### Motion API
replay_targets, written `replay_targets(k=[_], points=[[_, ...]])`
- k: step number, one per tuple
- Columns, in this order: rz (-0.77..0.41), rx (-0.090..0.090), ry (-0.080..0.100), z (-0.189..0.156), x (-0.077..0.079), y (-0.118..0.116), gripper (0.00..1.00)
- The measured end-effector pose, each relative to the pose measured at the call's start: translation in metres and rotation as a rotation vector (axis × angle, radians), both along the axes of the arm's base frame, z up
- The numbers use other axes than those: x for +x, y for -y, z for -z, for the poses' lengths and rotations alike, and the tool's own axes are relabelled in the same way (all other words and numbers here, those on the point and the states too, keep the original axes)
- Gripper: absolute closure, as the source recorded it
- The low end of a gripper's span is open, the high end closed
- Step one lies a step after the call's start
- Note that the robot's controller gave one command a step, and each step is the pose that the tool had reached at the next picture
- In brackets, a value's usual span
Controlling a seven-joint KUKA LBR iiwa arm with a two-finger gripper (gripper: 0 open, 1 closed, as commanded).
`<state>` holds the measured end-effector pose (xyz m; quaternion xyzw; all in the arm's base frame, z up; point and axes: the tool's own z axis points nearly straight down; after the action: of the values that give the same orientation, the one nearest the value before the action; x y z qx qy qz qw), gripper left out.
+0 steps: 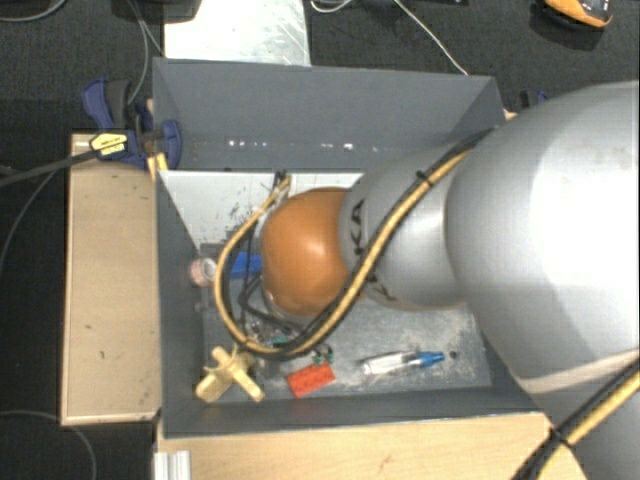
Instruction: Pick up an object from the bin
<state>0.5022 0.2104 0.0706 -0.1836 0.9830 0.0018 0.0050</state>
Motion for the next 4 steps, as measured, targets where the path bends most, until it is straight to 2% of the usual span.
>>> replay_targets(k=[1, 2, 3, 4], points=[[-0.028, 0.002, 0.001, 0.000, 0.010, -0.002, 1.00], [-0.013, -0.001, -0.003, -0.099, -0.002, 0.004, 1.00], [-0.010, 0.001, -0.001, -0.114, -0.001, 0.005, 1.00], [-0.540, -0.003, 0.005, -0.110, 0.003, -0.020, 1.00]])
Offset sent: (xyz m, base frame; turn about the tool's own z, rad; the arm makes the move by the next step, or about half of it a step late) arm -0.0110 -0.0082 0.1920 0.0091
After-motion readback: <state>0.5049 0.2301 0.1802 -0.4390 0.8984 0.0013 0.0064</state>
